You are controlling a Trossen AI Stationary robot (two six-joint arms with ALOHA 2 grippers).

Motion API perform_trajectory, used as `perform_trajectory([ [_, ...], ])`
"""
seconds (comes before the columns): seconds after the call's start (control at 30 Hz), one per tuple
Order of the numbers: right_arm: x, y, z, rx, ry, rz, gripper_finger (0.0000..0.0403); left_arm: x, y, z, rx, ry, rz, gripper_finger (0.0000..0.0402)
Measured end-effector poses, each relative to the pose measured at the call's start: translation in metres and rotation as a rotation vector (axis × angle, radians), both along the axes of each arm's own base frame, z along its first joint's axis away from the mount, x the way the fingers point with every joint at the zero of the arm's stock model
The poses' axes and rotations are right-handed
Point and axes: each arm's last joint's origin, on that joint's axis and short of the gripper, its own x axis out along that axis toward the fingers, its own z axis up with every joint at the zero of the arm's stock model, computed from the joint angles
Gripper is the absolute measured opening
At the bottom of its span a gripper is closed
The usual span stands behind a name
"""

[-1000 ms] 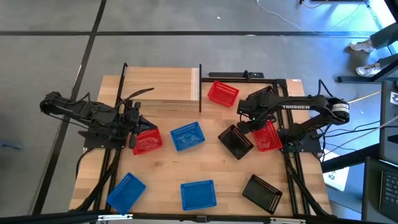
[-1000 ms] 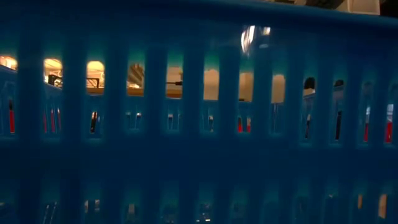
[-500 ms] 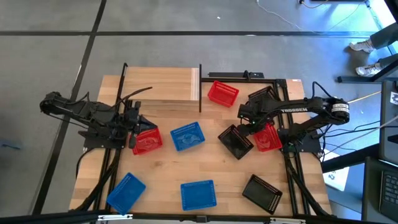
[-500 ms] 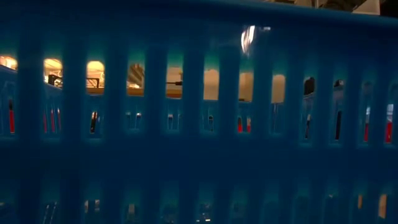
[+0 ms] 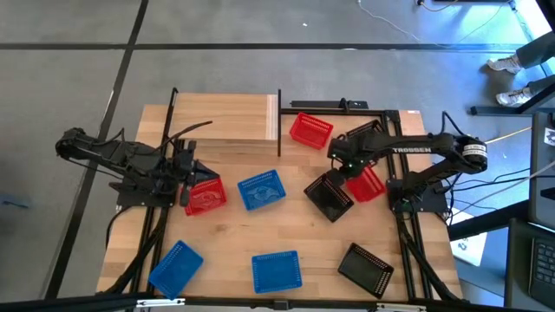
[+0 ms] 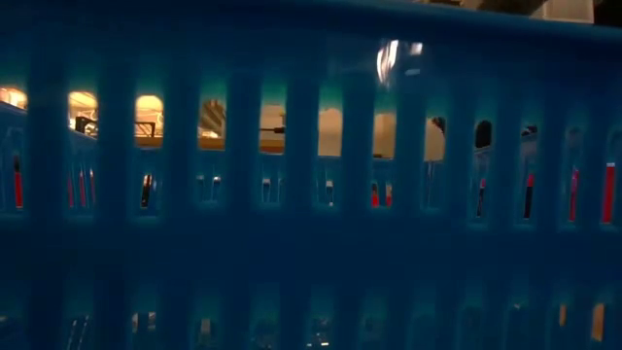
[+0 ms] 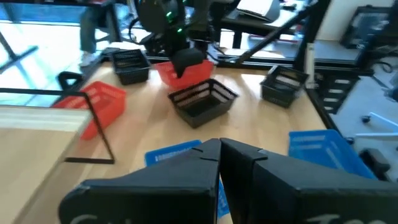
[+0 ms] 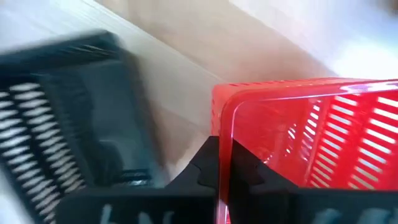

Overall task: Stack baskets on shelf by color
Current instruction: Put the bottom right red bin on the shelf

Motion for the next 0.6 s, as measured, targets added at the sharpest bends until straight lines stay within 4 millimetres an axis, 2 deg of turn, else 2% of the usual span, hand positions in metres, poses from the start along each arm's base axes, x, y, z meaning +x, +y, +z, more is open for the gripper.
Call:
perform_trajectory([
  [0.4,0.021,0.004,0.094,-0.183,-0.099,0.134,0.0002,0.0,0.003,0.002,0.027,-0.022,0.098,0.0002],
  [0.6,0.023,0.011,0.116,-0.279,-0.119,0.228,0.0001,0.001,0.01,0.002,-0.075,-0.043,0.219,0.0041],
])
